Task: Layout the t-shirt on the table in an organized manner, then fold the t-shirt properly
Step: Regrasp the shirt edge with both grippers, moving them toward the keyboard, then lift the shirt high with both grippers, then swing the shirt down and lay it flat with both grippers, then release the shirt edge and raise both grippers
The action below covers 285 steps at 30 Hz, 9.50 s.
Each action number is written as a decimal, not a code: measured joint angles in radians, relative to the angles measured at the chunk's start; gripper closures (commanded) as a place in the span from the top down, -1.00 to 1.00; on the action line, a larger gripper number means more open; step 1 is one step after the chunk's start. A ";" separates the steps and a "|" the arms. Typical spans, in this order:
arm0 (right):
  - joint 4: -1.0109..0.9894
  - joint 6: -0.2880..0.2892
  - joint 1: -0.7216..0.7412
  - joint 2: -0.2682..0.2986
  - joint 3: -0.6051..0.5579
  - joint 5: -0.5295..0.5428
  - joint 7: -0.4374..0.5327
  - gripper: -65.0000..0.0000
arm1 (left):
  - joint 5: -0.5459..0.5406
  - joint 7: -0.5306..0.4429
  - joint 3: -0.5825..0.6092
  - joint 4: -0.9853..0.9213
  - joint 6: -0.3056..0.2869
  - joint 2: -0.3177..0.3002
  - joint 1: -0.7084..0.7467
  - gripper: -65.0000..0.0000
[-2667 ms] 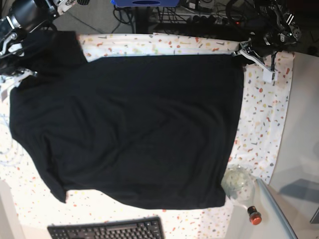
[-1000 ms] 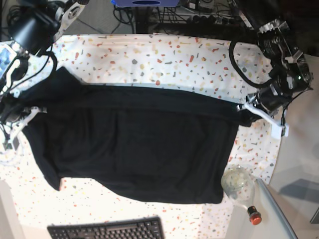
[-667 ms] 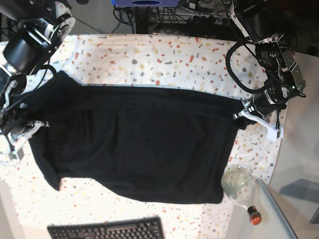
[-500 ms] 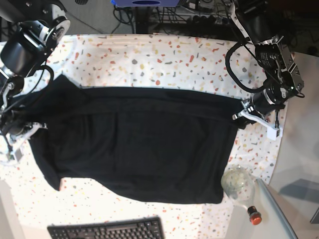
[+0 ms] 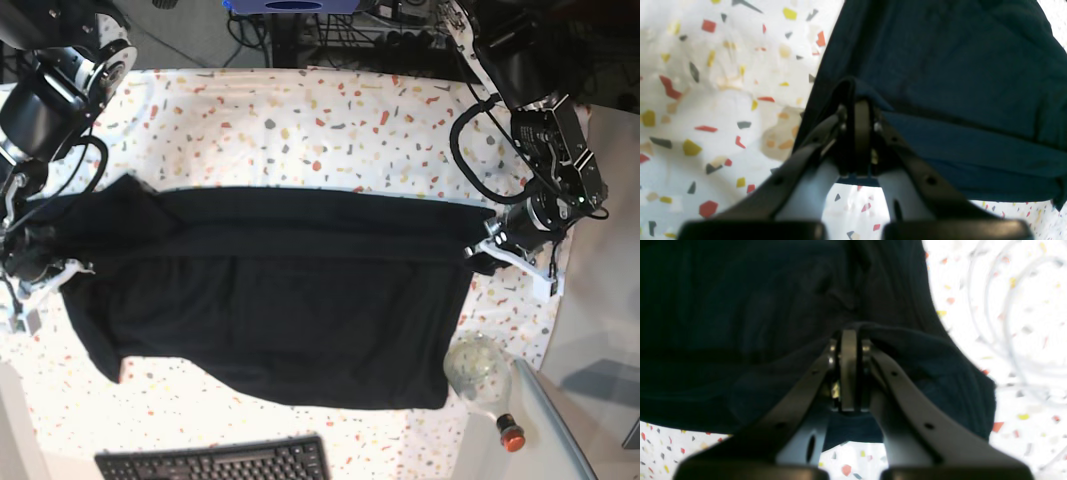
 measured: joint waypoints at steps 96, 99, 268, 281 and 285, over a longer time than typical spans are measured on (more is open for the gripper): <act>-0.096 0.010 -0.066 0.005 0.575 0.181 -0.117 -1.00 | -0.212 -0.282 0.140 -0.131 0.080 -0.074 0.151 -1.00; 0.132 0.013 -0.061 -0.027 0.518 0.187 -0.238 -1.00 | -0.227 -0.206 0.166 0.066 0.137 -0.074 0.161 -1.00; 0.430 0.015 -0.524 -0.156 0.233 0.190 -0.036 -0.59 | -0.372 -0.356 -0.053 0.104 0.350 -0.164 0.585 -1.00; 0.429 0.015 -0.575 -0.188 0.113 0.193 -0.149 -1.00 | -0.372 -0.359 -0.056 0.088 0.350 -0.171 0.588 -1.00; 0.435 0.015 -0.576 -0.185 0.046 0.201 -0.211 -1.00 | -0.372 -0.359 -0.055 0.089 0.350 -0.171 0.587 -1.00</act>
